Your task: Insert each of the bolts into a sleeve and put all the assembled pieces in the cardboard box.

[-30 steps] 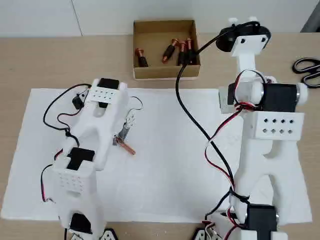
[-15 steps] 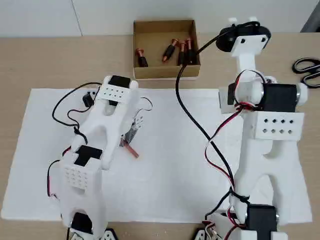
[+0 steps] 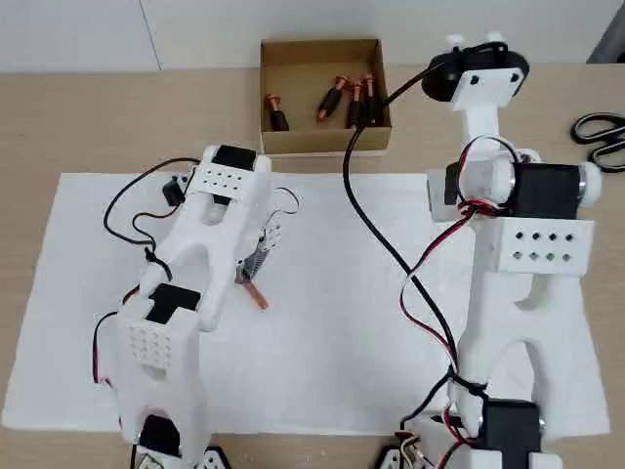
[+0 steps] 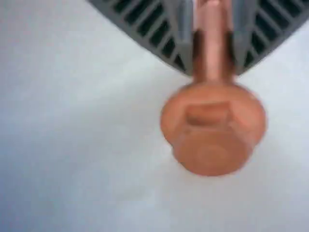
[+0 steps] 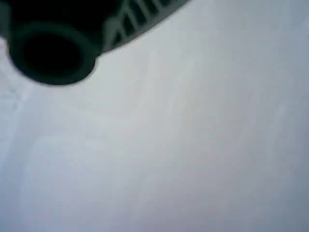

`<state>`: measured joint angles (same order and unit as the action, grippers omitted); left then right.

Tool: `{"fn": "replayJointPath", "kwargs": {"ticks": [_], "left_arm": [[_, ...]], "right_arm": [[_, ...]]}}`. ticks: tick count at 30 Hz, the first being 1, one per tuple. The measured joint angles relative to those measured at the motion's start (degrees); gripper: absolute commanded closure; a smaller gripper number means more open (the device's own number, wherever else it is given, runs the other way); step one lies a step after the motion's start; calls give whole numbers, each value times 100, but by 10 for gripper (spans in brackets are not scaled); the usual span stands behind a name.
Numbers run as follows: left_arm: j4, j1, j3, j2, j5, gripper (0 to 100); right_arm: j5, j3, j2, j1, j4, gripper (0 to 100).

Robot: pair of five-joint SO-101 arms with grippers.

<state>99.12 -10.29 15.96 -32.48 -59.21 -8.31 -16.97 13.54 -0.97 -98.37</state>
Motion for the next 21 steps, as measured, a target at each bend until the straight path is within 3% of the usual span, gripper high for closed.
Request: {"fn": "replayJointPath", "kwargs": {"ticks": [7,15,21], "left_arm": [[0,0,545,62,1811,994],[18,97,545,466,5714,993],[18,440,554,202,6110,992]], "right_arm": [[0,0,0,0,-9,995],[0,0,0,0,-9,995],[0,0,0,0,-9,995]]}}
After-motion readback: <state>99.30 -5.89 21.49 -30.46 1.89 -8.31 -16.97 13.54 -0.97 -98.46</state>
